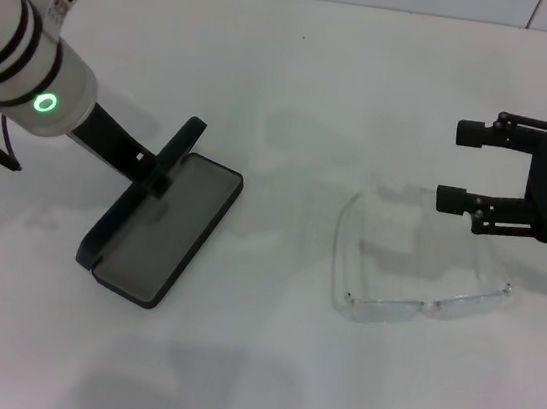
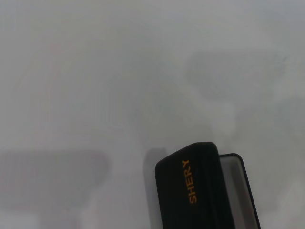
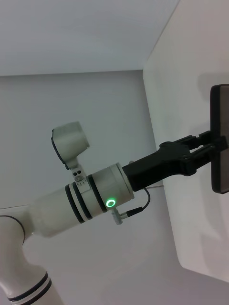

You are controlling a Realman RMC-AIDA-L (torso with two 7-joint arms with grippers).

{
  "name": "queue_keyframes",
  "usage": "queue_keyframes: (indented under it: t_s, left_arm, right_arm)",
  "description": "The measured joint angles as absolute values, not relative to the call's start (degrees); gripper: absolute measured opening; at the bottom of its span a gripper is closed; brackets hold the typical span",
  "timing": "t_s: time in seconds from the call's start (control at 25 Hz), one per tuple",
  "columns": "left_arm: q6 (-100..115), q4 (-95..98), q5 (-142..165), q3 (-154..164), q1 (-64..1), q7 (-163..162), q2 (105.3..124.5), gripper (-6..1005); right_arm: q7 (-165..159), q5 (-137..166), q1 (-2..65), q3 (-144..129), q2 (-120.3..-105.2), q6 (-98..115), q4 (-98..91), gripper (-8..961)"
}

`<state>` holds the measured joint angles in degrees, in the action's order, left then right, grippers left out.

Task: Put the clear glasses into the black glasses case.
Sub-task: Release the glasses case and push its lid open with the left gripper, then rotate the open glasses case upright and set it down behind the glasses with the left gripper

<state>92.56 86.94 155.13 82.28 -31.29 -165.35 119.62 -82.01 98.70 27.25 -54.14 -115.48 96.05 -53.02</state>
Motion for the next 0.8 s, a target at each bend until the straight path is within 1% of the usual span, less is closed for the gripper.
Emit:
queue_keyframes:
  t_s: [0.04, 0.48, 0.68, 0.8]
  left_arm:
    - [92.6, 86.9, 155.1, 82.3, -31.3, -165.3, 119.62, 531]
    - [92.8, 87.8, 155.1, 82.4, -31.6, -165.1, 119.62, 293]
    - [93.0, 88.7, 155.1, 82.4, -32.0, -163.7, 119.61, 251]
    - [92.9, 89.1, 155.2, 82.4, -32.2, -162.5, 119.62, 202]
  right_arm:
    - [-82.0, 98.7, 27.3, -54.1, -115.48, 96.0, -52.9, 800]
    - [-81.3, 98.7, 27.5, -54.1, -115.48, 95.6, -52.5, 799]
    - [-81.3, 98.7, 27.4, -54.1, -115.52, 95.5, -52.4, 799]
    - [-81.3, 98.7, 27.2, -54.1, -115.55, 95.5, -52.2, 799]
